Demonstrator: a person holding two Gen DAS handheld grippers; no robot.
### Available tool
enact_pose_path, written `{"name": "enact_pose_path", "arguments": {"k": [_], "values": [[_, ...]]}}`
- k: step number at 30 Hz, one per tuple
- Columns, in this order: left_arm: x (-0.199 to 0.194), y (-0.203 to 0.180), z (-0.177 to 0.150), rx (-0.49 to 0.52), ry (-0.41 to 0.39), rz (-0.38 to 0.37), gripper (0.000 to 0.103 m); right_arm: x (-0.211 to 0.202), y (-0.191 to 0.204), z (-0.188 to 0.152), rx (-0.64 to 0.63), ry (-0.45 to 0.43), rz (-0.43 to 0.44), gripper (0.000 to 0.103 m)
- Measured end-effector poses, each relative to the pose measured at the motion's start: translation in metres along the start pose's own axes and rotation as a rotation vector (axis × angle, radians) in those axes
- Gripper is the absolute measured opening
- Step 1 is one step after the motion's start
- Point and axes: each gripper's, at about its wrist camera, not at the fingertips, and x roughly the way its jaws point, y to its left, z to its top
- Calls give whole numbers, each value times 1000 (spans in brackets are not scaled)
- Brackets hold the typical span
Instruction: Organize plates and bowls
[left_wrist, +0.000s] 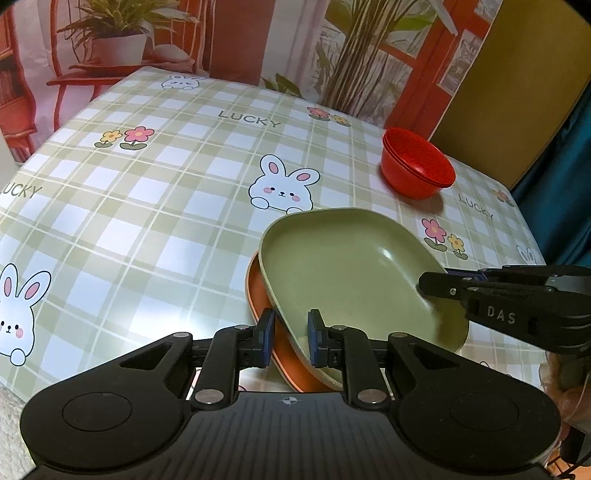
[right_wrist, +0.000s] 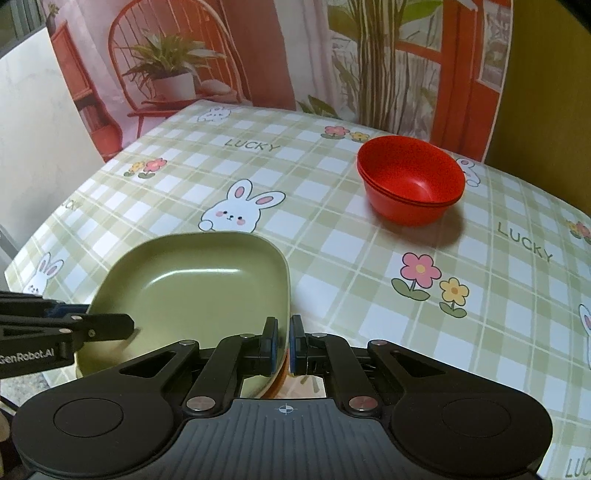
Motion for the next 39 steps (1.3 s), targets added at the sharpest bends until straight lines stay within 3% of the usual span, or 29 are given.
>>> {"name": "enact_pose_path", "arguments": {"k": [9,39], "values": [[0,0,1,18,-2,-5,24,7,2,-2,-7,8,-13,6],[-2,6,0,-30,-8,-3,24,21,7,-4,-33,29,-48,8]]}}
